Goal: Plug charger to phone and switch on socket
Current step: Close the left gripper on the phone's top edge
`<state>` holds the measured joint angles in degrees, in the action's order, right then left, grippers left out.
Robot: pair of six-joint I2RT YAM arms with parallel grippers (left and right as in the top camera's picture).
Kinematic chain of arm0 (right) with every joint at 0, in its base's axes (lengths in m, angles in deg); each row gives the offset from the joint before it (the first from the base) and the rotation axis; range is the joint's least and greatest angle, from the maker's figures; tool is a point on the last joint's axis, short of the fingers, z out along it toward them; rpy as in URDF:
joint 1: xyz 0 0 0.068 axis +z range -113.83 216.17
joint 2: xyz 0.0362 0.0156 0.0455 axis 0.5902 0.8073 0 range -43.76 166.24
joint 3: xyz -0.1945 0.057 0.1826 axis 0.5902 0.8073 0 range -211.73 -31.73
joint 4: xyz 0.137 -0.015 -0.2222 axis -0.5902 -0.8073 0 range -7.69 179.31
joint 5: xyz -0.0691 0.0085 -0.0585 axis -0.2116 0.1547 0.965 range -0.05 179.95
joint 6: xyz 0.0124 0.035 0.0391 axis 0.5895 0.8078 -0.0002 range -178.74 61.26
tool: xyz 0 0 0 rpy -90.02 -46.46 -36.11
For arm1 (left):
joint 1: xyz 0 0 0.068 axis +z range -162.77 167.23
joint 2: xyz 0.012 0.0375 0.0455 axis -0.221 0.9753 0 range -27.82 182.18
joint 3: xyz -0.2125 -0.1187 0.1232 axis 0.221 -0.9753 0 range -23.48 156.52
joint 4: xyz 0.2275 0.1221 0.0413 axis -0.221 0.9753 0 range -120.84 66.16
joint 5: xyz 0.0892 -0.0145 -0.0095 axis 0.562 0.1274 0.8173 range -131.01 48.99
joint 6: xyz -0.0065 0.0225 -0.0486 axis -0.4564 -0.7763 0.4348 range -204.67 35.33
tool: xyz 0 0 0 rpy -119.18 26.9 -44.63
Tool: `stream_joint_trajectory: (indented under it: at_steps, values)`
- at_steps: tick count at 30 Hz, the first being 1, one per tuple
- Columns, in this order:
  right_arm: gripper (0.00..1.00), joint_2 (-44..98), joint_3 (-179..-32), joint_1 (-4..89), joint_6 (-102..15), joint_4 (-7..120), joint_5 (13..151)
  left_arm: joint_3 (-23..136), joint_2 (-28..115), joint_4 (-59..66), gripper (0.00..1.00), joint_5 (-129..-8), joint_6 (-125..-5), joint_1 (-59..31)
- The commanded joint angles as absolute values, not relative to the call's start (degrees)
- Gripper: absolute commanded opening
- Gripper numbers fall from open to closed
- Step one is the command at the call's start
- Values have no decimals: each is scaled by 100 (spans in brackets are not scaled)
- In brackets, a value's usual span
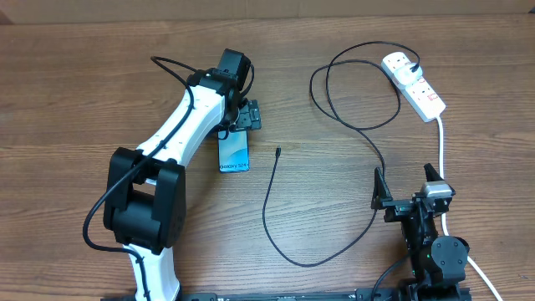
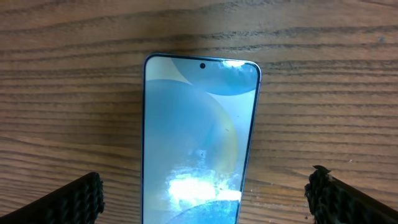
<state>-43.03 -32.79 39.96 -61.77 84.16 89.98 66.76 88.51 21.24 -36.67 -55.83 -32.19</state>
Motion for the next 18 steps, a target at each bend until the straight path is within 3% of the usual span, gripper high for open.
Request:
stream_joint_trajectory:
  at_steps: [1, 18]
  values:
    - [100, -4360, -3220, 4007, -6183, 8449, 9031, 6672, 8910, 2113, 100, -3484, -5484, -3190]
    - [100, -4360, -3220, 4007, -6183, 8449, 9031, 6656, 8914, 2139, 100, -3551, -5635, -3160]
